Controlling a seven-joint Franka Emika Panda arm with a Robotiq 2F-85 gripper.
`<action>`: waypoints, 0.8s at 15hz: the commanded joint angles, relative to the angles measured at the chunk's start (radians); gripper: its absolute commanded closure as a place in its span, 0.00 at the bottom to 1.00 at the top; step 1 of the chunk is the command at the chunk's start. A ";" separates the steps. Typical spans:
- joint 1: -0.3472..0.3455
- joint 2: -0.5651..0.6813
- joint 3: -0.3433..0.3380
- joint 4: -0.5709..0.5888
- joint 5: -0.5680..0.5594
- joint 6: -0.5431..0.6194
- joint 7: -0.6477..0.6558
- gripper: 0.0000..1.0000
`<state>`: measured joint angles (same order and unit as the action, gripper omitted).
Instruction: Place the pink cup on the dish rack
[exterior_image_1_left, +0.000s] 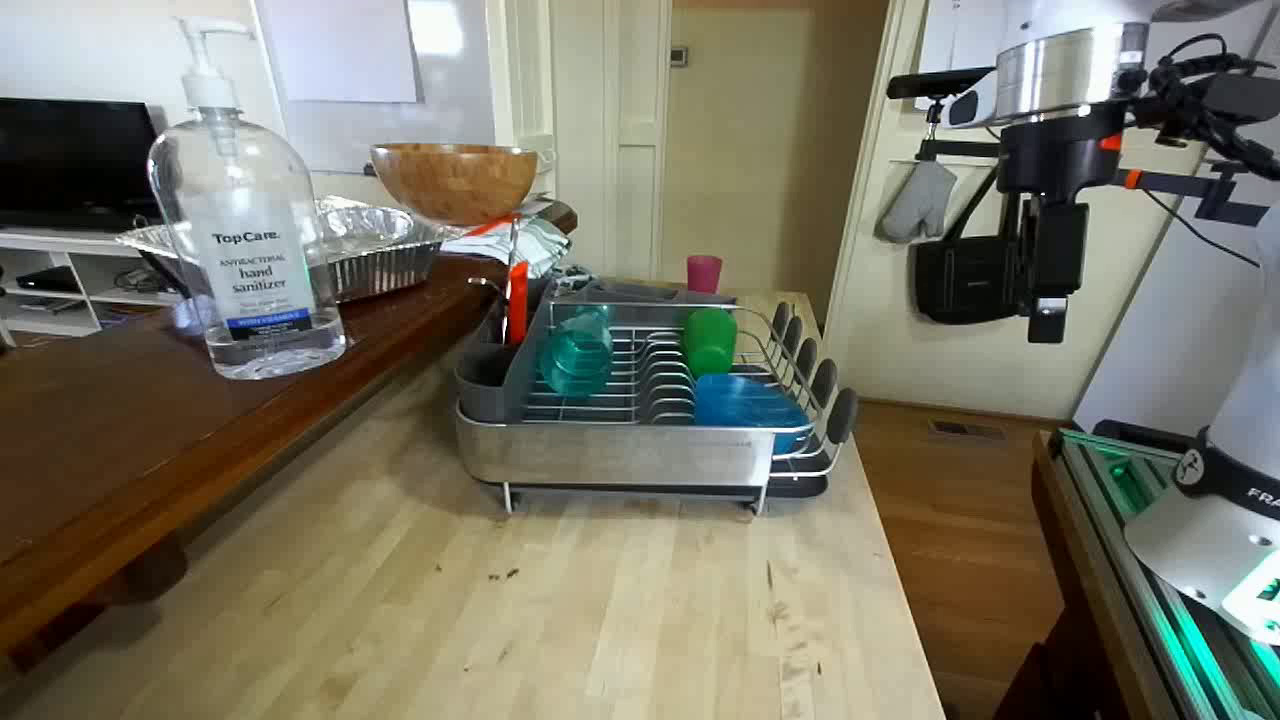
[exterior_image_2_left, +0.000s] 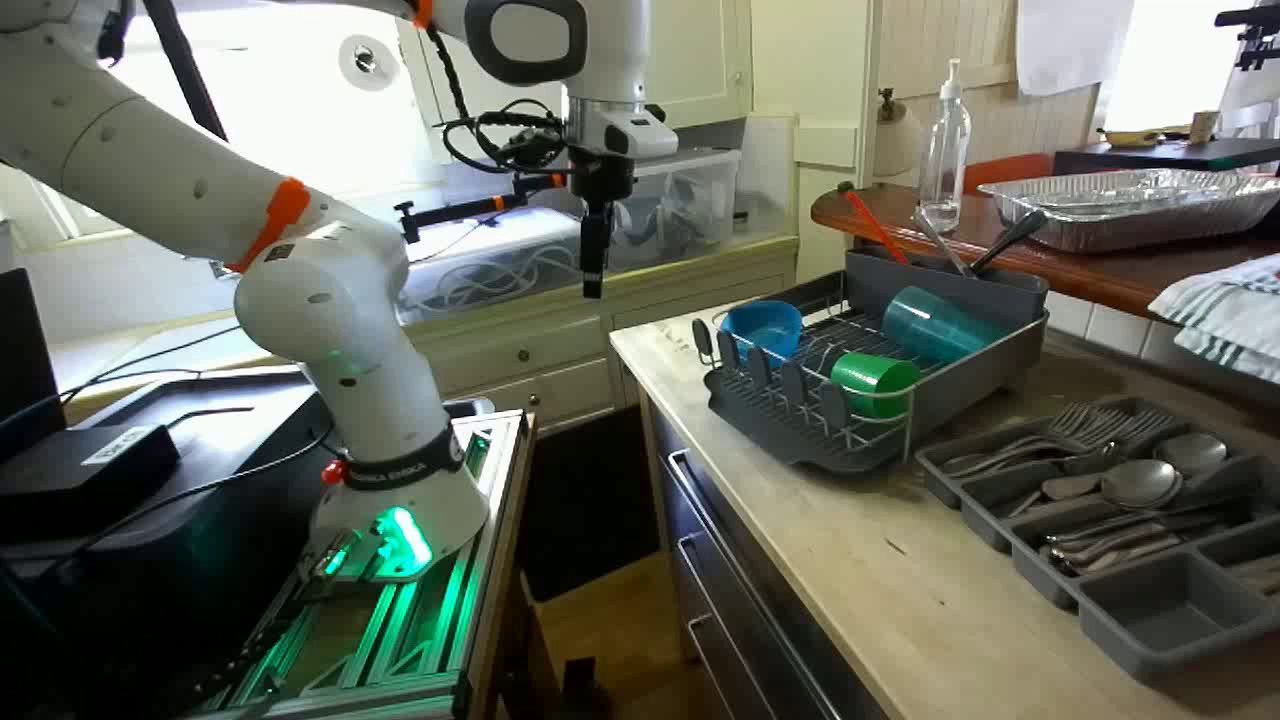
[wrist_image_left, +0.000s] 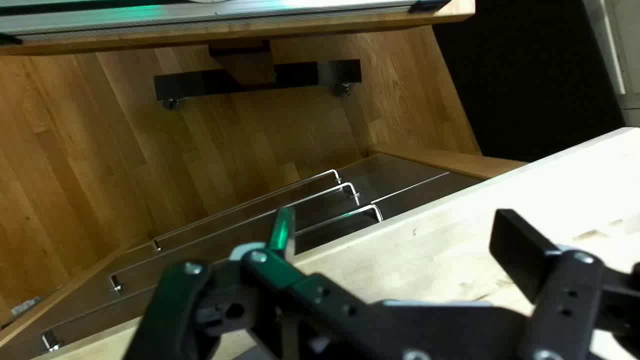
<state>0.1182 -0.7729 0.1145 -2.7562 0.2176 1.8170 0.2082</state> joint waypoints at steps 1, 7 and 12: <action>-0.010 0.000 0.009 0.000 0.005 -0.003 -0.006 0.00; -0.010 0.003 0.009 -0.001 0.005 -0.003 -0.006 0.00; -0.106 0.068 -0.037 0.025 -0.010 0.044 0.044 0.00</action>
<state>0.0948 -0.7648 0.1100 -2.7520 0.2175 1.8216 0.2241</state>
